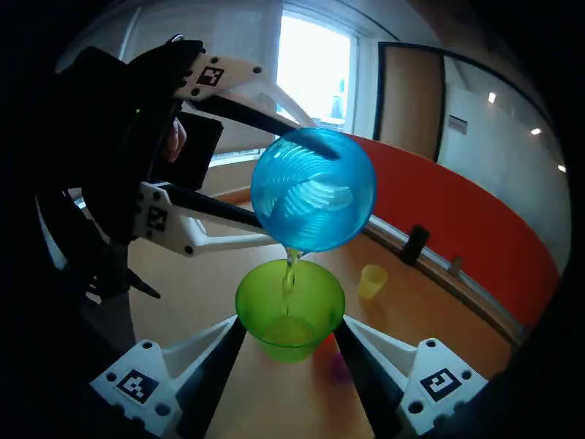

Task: Pour water

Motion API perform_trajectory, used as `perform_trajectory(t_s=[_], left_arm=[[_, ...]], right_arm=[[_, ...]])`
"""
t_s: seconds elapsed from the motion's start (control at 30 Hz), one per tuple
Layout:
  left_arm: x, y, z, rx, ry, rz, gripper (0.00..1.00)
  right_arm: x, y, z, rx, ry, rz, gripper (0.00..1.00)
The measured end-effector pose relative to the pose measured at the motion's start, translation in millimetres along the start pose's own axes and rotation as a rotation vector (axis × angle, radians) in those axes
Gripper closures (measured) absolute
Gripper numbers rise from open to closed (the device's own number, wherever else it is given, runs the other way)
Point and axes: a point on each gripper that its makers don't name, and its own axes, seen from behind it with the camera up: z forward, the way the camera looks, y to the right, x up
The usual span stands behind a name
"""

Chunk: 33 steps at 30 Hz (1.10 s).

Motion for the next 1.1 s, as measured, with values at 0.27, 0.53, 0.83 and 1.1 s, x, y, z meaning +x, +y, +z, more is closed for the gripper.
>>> perform_trajectory(t_s=[0.27, 0.53, 0.83, 1.1], left_arm=[[1.4, -1.3, 0.6, 0.007, 0.003, 0.012, 0.22], [2.9, -2.9, 1.3, 0.012, 0.007, 0.026, 0.22], [2.4, -5.4, 1.9, 0.019, 0.010, 0.043, 0.22], [1.6, -8.7, 3.1, 0.027, 0.012, 0.062, 0.22]], right_arm=[[0.1, 0.4, 0.4, 0.001, 0.003, 0.000, 0.13], [0.6, 1.8, -0.2, -0.001, 0.006, -0.002, 0.12], [1.5, 3.2, -1.4, -0.005, 0.009, -0.005, 0.13], [2.1, 3.0, -1.7, -0.006, 0.010, -0.008, 0.13]])
